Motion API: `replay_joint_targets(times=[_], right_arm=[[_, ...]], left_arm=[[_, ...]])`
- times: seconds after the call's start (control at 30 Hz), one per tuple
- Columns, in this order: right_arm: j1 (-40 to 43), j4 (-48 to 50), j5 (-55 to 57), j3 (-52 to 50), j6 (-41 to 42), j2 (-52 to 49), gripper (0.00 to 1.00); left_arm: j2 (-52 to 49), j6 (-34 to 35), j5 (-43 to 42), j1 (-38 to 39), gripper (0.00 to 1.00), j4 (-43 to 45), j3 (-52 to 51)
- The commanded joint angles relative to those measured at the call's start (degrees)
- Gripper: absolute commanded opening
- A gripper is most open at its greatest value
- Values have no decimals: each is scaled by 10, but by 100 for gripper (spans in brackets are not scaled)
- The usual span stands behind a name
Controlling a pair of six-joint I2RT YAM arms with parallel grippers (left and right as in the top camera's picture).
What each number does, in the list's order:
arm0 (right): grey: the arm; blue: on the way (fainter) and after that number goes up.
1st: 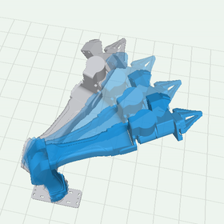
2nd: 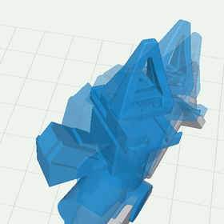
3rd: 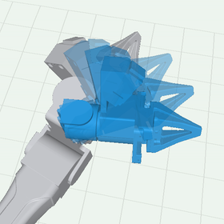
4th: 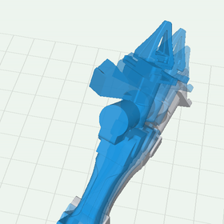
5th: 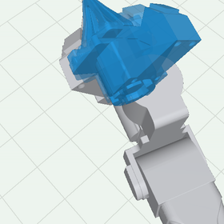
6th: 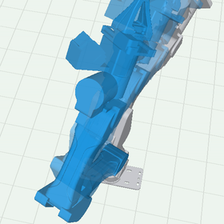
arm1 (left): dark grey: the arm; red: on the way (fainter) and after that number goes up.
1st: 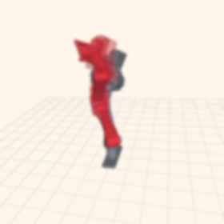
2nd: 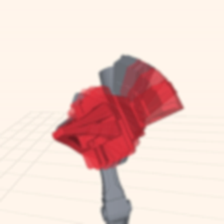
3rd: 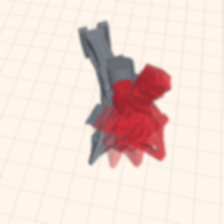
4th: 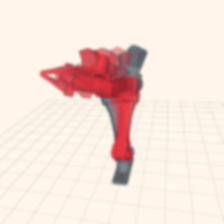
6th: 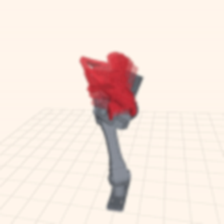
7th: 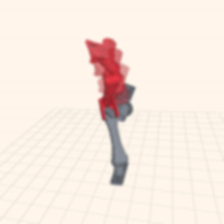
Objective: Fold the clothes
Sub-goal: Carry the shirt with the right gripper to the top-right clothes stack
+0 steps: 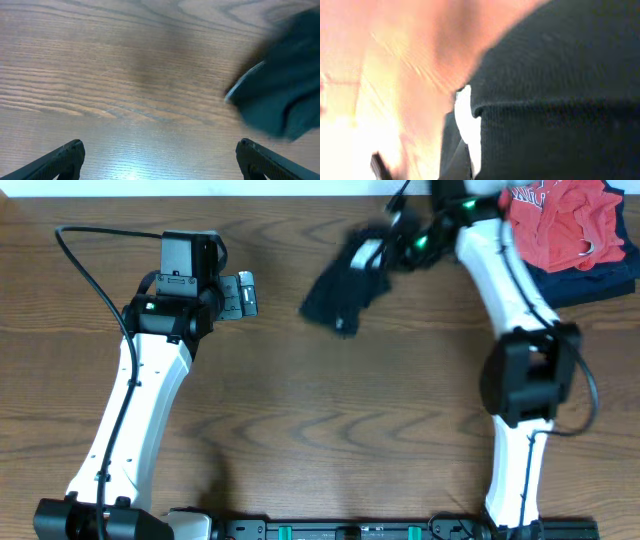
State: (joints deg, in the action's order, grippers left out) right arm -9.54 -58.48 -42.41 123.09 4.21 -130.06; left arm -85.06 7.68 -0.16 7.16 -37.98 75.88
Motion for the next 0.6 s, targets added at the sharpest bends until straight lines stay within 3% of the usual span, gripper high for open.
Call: replay_joint_targets(times=[0.0,0.27,0.57], right_arm=[[35,56,-37,30,94,88,1],[127,206,-15,30,214,137,1],[237,305,18,30,236,137,1]], left_arm=[[-6,-3,14,-4,98,-2,5],[-6,-3,14,-4,98,-2,5],[-7,-3,14,-4,98,-2,5]])
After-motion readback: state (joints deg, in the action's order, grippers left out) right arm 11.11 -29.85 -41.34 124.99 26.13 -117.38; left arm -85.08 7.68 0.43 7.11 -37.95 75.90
